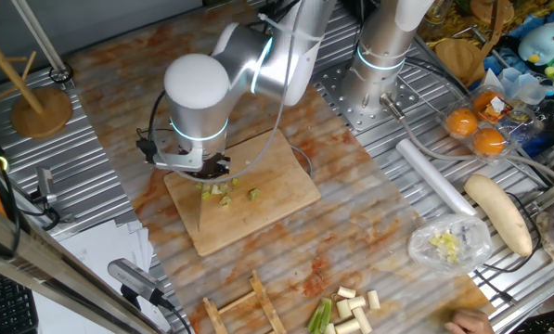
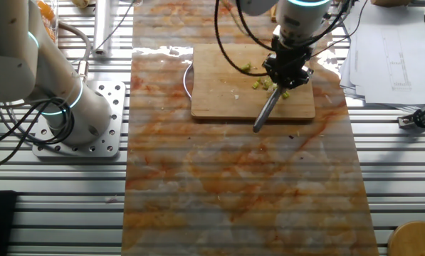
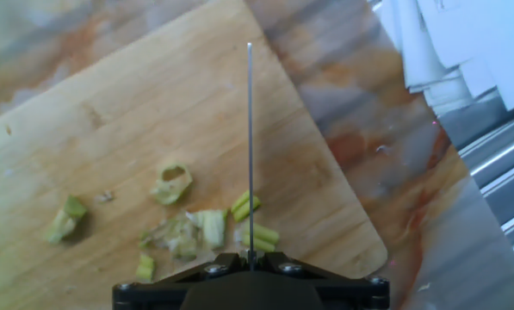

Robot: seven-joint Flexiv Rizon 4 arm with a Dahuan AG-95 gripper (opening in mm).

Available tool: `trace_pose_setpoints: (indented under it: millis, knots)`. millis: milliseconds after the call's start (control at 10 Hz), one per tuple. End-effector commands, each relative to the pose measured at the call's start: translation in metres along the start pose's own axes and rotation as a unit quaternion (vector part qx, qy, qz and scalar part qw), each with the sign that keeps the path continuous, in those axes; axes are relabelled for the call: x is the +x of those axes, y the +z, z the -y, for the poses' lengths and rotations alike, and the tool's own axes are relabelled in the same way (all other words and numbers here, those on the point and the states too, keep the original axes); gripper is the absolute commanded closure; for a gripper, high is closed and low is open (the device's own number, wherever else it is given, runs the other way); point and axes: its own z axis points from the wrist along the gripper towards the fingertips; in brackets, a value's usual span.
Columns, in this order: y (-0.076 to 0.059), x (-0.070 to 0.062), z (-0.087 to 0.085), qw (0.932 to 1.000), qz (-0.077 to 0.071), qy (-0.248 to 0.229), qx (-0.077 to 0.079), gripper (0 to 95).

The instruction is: Chop the scallions

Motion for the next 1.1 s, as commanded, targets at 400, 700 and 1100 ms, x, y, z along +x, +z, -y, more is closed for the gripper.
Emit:
trace_pose_setpoints:
  millis: [400,700,1100]
  knots:
    - [0.020,0.020,-0.010,0.9995,0.010,-0.014,0.027,95.0]
    - [-0.003,0.017,0.000,0.9998,0.009,-0.014,0.014,95.0]
    - [-0.030,0.016,-0.002,0.9997,0.006,-0.014,-0.019,95.0]
